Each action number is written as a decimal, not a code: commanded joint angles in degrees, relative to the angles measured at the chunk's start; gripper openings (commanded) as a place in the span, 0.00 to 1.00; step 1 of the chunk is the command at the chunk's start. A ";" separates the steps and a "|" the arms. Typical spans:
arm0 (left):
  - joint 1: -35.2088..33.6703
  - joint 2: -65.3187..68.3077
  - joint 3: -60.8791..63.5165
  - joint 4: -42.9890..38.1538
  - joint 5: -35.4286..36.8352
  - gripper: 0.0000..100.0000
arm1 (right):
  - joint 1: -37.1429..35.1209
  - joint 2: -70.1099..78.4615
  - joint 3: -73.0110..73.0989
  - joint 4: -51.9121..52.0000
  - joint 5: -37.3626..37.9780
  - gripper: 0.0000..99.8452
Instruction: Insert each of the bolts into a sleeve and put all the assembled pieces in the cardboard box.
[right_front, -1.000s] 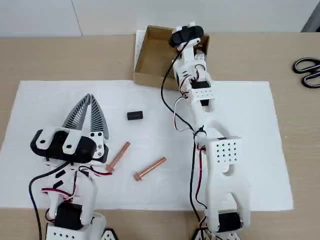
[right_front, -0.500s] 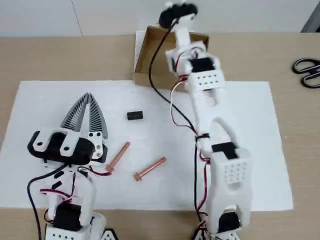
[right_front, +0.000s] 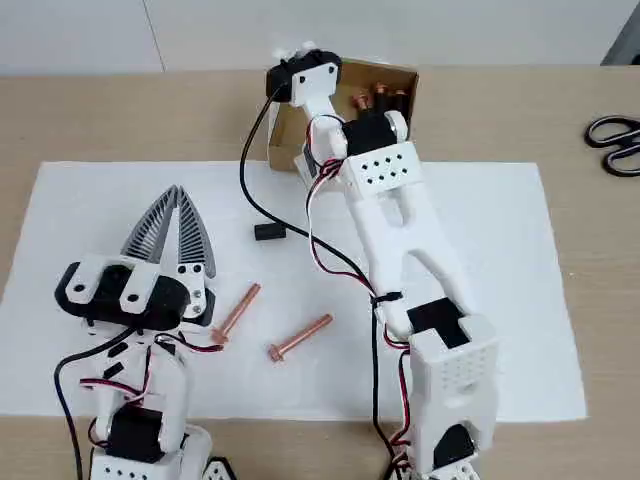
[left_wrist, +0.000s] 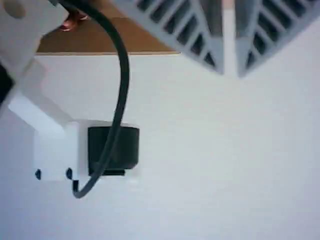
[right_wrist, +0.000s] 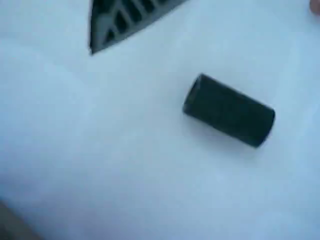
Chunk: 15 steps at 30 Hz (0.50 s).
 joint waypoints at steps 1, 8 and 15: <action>-0.53 -0.44 -2.15 -0.97 0.35 0.01 | -0.40 -4.18 -2.81 2.95 0.62 0.23; -0.44 -0.44 -2.15 5.63 0.35 0.01 | -5.93 -0.48 -2.81 7.78 21.27 0.23; -0.44 -0.44 -2.15 6.59 0.35 0.01 | -6.64 5.67 -8.44 5.41 25.14 0.23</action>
